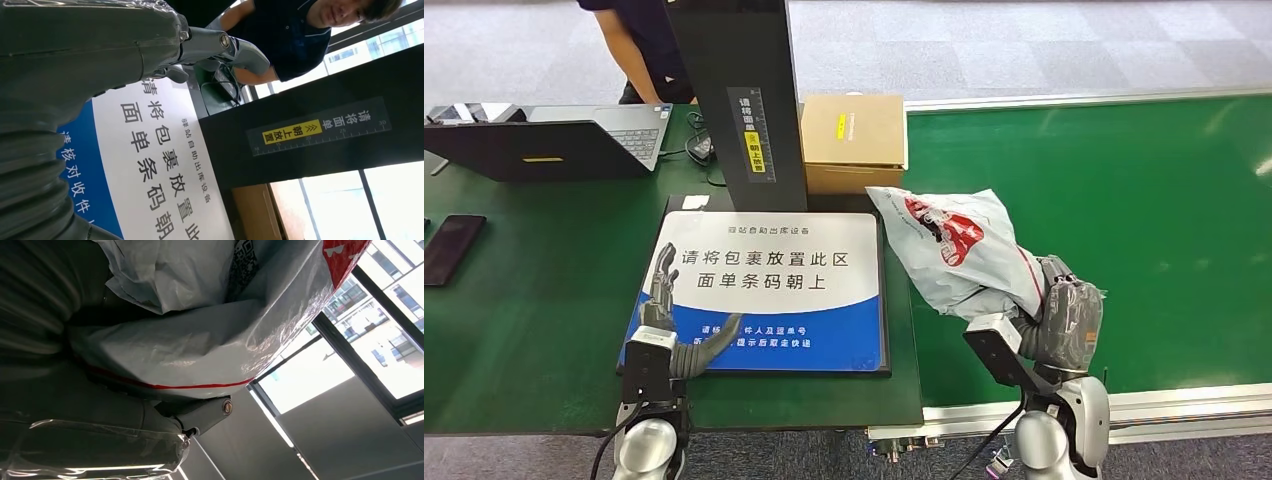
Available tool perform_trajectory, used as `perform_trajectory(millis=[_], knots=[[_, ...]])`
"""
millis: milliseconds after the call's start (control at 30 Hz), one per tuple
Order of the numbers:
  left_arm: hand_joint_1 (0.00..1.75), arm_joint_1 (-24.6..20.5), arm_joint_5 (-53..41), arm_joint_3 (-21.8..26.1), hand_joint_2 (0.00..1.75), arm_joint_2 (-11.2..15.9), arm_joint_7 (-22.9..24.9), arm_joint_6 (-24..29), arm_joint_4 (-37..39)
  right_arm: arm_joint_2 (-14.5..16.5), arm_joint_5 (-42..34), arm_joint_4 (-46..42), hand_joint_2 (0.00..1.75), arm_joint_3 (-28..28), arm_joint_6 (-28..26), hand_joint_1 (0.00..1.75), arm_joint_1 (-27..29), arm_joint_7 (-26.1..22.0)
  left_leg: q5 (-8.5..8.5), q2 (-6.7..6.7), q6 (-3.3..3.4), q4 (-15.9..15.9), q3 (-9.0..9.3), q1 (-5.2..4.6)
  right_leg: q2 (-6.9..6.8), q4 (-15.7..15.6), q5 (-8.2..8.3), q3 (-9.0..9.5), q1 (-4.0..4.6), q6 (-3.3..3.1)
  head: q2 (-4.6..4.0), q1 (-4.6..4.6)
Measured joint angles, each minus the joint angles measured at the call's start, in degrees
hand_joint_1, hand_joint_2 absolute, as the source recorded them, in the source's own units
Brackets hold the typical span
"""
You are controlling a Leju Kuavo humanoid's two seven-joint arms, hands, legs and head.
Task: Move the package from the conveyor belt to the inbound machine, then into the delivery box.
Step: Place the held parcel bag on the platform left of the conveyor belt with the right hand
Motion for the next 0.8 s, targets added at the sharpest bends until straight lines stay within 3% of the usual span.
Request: perform_trajectory(millis=[167, 367, 467, 800], knots=[[0.00, -0.03, 0.56, 0.04, 1.75, 0.00, -1.15, 1.03, 0.41, -0.78, -1.66, -2.00, 1.75, 3.88, -0.80, 1.65, -0.06, -1.28, 0.00, 0.00, 0.00, 0.00, -0.02, 0.00, 0.00, 0.01, 0.00, 0.00, 0.00, 0.00, 0.00, 0.00], [0.00, -0.64, 2.27, -0.47, 1.75, 0.10, -2.79, 2.62, 2.04, -3.93, -5.12, -0.36, 1.75, 12.59, 6.72, 1.58, -5.42, -4.19, 0.03, 0.01, 0.02, 0.01, -0.01, 0.00, 0.00, 0.02, 0.02, 0.00, 0.00, 0.00, 0.00, -0.01], [0.00, -1.73, 2.91, -0.85, 1.75, 0.25, -3.19, 2.94, 3.31, -5.44, -6.91, 2.02, 1.75, 17.05, 9.95, 1.66, -8.02, -5.98, 0.05, -0.01, 0.02, 0.01, -0.01, 0.00, -0.02, 0.03, 0.03, 0.01, 0.01, 0.00, 0.00, -0.01], [0.00, -1.93, 2.92, -1.20, 1.75, 0.36, -2.80, 3.89, 4.07, -7.21, -8.26, 10.29, 1.75, 24.24, 12.24, 1.74, -12.07, -7.65, 0.04, -0.02, 0.03, 0.01, -0.07, 0.01, -0.02, 0.03, 0.01, -0.02, 0.00, 0.00, 0.00, 0.00]])
